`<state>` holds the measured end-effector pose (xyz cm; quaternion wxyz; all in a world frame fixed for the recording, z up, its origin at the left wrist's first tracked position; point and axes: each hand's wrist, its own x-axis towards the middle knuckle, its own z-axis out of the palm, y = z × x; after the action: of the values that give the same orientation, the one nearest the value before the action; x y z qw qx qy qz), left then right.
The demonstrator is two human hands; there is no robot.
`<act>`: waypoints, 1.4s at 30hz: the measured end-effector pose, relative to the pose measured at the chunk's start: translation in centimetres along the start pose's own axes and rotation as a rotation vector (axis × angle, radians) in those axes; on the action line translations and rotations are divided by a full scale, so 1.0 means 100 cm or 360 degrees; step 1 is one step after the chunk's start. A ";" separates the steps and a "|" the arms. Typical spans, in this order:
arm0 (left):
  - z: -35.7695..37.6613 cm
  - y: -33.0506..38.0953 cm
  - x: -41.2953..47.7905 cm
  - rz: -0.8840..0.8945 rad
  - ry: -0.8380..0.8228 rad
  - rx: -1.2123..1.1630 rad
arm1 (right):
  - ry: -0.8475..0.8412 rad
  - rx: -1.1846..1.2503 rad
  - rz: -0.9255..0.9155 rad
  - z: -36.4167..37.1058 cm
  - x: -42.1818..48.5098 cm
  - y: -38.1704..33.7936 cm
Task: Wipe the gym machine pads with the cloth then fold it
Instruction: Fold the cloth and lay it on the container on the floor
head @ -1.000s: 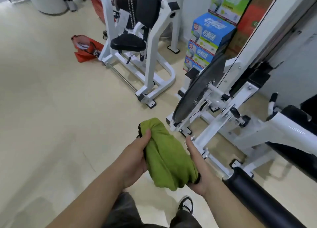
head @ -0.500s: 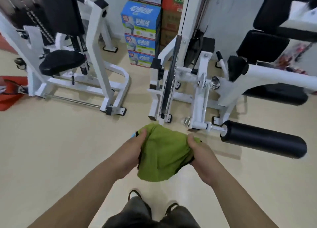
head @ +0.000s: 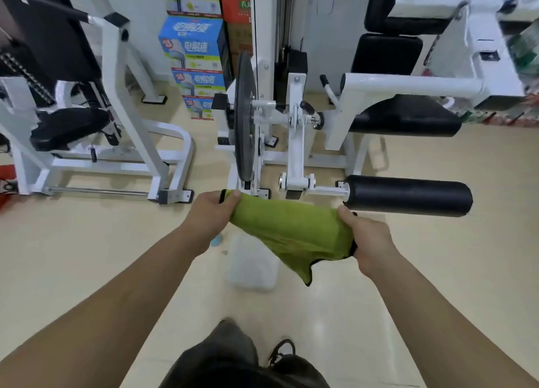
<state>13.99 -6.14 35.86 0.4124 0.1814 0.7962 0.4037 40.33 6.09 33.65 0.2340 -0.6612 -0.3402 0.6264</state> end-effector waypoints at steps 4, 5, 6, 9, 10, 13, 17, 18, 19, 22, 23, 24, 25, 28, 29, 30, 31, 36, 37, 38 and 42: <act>0.006 -0.005 -0.004 0.0026 0.0057 0.0093 | -0.0097 -0.0054 0.0022 -0.010 -0.003 0.006; 0.004 -0.006 -0.005 0.0039 0.0020 0.0167 | -0.0202 -0.0102 0.0018 -0.009 -0.006 0.006; 0.002 -0.006 -0.006 0.0077 -0.0028 0.0266 | -0.0293 -0.0214 -0.0014 -0.006 -0.009 0.006; -0.011 -0.017 0.002 0.0129 -0.0261 0.0638 | -0.0391 -0.0817 -0.0203 0.010 -0.014 0.010; -0.017 -0.020 0.006 0.0139 -0.0355 0.0847 | -0.0405 -0.1059 -0.0279 0.017 -0.015 0.013; -0.029 -0.036 0.018 0.0251 -0.0449 0.1637 | -0.0391 -0.1715 -0.0482 0.040 -0.007 0.028; -0.048 -0.063 0.046 0.0471 -0.0337 0.1955 | -0.0313 -0.1894 -0.0640 0.077 0.005 0.049; -0.054 -0.069 0.056 0.0505 -0.0336 0.1919 | -0.0262 -0.1860 -0.0696 0.087 0.009 0.054; -0.060 -0.075 0.068 0.0551 -0.0324 0.1857 | -0.0209 -0.1823 -0.0746 0.097 0.013 0.057; -0.073 -0.089 0.111 0.0657 -0.0301 0.1711 | -0.0101 -0.1769 -0.0747 0.126 0.030 0.067; -0.075 -0.095 0.127 0.0689 -0.0317 0.1734 | -0.0072 -0.1759 -0.0697 0.135 0.038 0.072; -0.075 -0.099 0.142 0.0730 -0.0343 0.1771 | -0.0034 -0.1742 -0.0650 0.142 0.045 0.077; -0.073 -0.105 0.160 0.0789 -0.0352 0.1820 | 0.0023 -0.1709 -0.0611 0.151 0.056 0.085; -0.059 -0.122 0.214 0.0996 -0.0266 0.1978 | 0.0178 -0.1659 -0.0616 0.176 0.093 0.106; -0.051 -0.133 0.237 0.1053 -0.0237 0.2012 | 0.0228 -0.1649 -0.0654 0.186 0.112 0.116; -0.044 -0.138 0.253 0.1104 -0.0199 0.2037 | 0.0283 -0.1646 -0.0707 0.191 0.128 0.122; -0.036 -0.145 0.269 0.1140 -0.0158 0.2054 | 0.0323 -0.1651 -0.0761 0.195 0.146 0.129; -0.007 -0.193 0.318 0.1333 0.0170 0.1870 | 0.0447 -0.1567 -0.1137 0.196 0.212 0.170; -0.003 -0.204 0.321 0.1368 0.0203 0.1834 | 0.0424 -0.1547 -0.1188 0.193 0.219 0.181; 0.000 -0.217 0.322 0.1412 0.0227 0.1808 | 0.0375 -0.1543 -0.1205 0.190 0.224 0.192; 0.013 -0.278 0.321 0.1506 0.0104 0.1949 | 0.0056 -0.1761 -0.1179 0.177 0.244 0.253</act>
<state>-2.79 -2.48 -3.00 -0.0015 0.6859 0.7271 0.0298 26.44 5.47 -3.16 0.0655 -0.5334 -0.8123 0.2268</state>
